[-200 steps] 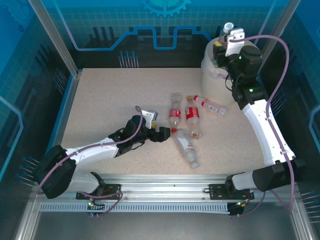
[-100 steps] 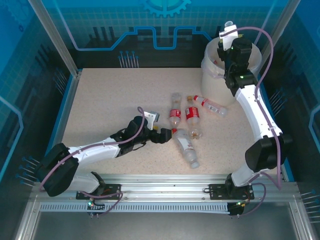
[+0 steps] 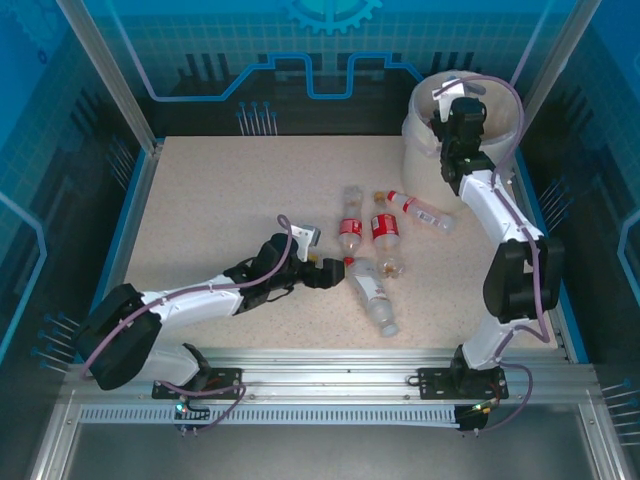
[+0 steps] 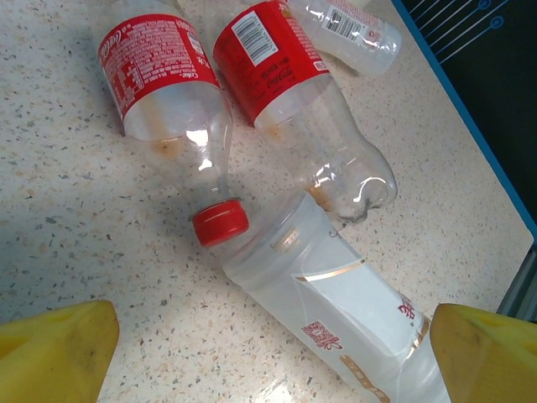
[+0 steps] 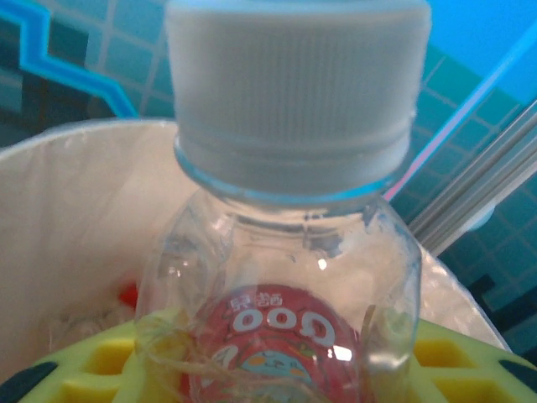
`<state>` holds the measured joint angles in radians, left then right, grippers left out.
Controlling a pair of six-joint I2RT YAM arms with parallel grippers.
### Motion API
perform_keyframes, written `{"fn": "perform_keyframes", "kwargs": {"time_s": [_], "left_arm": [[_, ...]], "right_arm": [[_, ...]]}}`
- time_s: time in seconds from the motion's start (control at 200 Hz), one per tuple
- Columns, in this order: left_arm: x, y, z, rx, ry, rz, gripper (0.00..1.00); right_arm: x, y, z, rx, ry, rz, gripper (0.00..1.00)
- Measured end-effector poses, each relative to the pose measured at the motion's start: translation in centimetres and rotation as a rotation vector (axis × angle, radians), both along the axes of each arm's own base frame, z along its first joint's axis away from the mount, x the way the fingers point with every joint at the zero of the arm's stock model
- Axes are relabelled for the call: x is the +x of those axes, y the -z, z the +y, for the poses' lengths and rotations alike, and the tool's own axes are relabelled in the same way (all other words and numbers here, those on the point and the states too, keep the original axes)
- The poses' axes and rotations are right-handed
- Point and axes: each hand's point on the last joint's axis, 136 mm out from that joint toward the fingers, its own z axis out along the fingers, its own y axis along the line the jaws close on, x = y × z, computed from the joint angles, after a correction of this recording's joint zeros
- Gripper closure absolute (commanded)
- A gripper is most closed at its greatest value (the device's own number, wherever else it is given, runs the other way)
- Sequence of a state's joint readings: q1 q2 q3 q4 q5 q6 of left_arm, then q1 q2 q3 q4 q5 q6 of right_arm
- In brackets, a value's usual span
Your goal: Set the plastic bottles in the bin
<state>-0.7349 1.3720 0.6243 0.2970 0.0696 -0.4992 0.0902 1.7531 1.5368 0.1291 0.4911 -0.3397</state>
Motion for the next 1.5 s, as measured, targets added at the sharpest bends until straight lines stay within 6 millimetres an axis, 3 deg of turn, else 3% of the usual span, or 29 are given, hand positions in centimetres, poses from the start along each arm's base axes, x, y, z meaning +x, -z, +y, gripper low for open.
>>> {"fn": "perform_keyframes", "kwargs": {"time_s": [0.175, 0.325, 0.585, 0.77, 0.9, 1.306, 1.501], "left_arm": [[0.0, 0.4, -0.1, 0.007, 0.002, 0.007, 0.04], [-0.1, 0.7, -0.2, 0.014, 0.005, 0.015, 0.03], [0.1, 0.3, -0.5, 0.01, 0.008, 0.011, 0.03], [0.2, 0.5, -0.7, 0.016, 0.01, 0.017, 0.04], [0.2, 0.7, -0.8, 0.019, 0.011, 0.02, 0.03], [0.1, 0.9, -0.7, 0.036, 0.01, 0.036, 0.03], [1.0, 0.3, -0.5, 0.071, -0.027, 0.039, 0.02]], "right_arm": [[1.5, 0.0, -1.7, 0.063, 0.038, 0.033, 0.63], [2.6, 2.4, -3.4, 0.12, 0.074, 0.114, 0.59], [2.7, 4.3, -5.2, 0.187, 0.105, 0.188, 0.53], [3.2, 5.3, -6.2, 0.249, 0.107, 0.224, 0.41], [3.5, 5.7, -6.2, 0.289, 0.092, 0.23, 0.35], [3.4, 7.9, -4.9, 0.377, 0.062, 0.293, 0.01], [3.0, 7.1, -4.8, 0.378, 0.053, 0.28, 0.0]]}}
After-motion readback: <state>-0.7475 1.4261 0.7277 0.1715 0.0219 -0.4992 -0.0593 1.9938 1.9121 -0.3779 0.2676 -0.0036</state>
